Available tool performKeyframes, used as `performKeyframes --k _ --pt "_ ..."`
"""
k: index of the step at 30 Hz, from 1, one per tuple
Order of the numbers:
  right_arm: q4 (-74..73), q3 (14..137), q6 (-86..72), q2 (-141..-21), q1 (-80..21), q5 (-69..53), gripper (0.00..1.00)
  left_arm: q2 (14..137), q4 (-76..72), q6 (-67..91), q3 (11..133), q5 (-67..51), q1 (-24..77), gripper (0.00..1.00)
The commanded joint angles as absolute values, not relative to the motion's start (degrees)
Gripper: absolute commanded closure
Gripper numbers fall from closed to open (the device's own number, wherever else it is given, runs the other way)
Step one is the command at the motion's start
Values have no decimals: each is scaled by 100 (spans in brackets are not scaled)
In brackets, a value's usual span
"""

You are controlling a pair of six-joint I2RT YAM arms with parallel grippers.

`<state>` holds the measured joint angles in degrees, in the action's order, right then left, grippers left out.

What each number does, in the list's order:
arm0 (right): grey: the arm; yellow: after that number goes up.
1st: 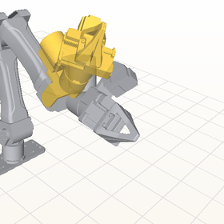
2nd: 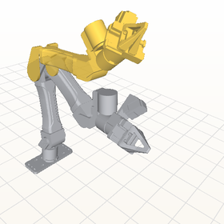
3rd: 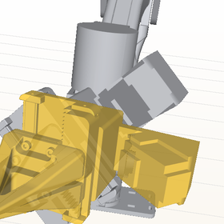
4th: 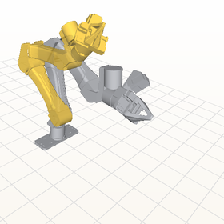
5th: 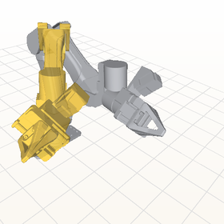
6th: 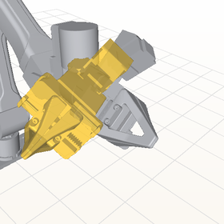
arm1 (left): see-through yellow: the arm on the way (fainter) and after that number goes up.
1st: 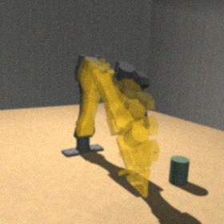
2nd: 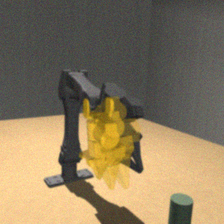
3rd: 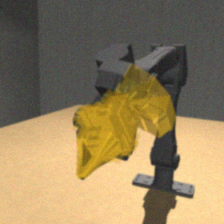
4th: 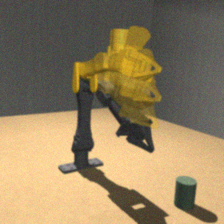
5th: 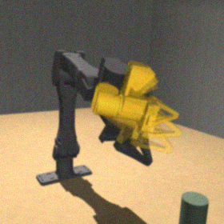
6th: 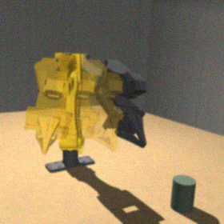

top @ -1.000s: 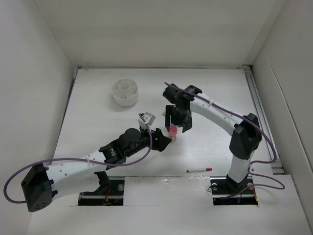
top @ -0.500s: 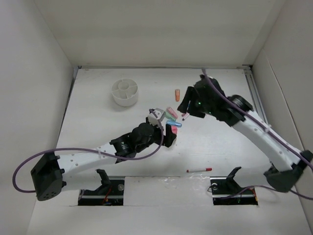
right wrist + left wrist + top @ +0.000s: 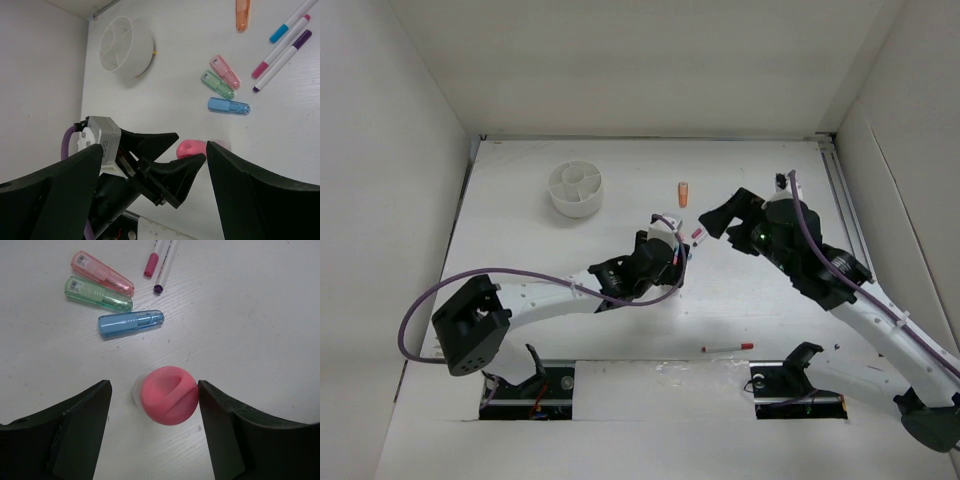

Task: Sort the stationery into containers
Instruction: Pick up the stationery from the center of the board.

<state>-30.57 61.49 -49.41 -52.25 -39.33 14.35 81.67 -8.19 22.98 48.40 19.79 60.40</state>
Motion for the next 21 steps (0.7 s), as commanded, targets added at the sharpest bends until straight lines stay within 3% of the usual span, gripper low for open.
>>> performKeyframes --k 1,4,7,8,11,14,21 --pt "-2391 5942 -4931 -5309 -3902 1239 10 8322 -782 2188 5246 2215 6056 36" --pt "-2198 5705 -4931 -5309 -3850 1239 10 8507 -721 2136 5370 2153 6056 43" --pt "-2145 5555 -4931 -5160 -3797 1406 10 8560 -668 2197 5370 2153 6056 61" --pt "-2145 5476 -4931 -5063 -3727 1519 10 8561 -616 2249 5422 2153 6056 72" --pt "-2084 5318 -4931 -4896 -3647 1591 10 8500 -615 2302 5423 2153 6056 86" --pt "-1917 5124 -4992 -4738 -3393 1705 8 8306 -546 2364 5423 2153 6056 91" --pt "-1257 4808 -5044 -4991 -3015 1161 8 7542 -467 2479 5712 2276 5854 91"
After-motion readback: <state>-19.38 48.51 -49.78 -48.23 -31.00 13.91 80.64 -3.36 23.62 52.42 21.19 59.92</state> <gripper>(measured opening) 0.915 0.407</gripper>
